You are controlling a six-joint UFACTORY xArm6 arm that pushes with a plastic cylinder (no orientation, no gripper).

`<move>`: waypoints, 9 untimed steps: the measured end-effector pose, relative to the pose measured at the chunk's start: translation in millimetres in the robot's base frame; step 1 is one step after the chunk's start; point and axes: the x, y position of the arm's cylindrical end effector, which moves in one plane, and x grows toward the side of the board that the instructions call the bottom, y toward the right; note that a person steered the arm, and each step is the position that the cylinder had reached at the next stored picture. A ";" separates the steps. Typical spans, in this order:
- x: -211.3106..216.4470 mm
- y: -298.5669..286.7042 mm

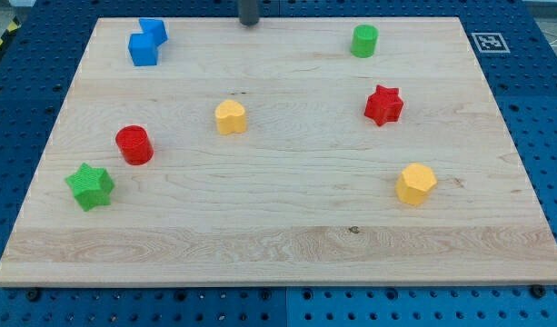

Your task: Move the yellow heart closer to the yellow hexagon

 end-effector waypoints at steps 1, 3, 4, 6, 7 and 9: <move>-0.5 39.0; 48.9 51.4; 66.4 42.9; 155.9 -28.2; 196.8 -39.8; 237.3 -41.6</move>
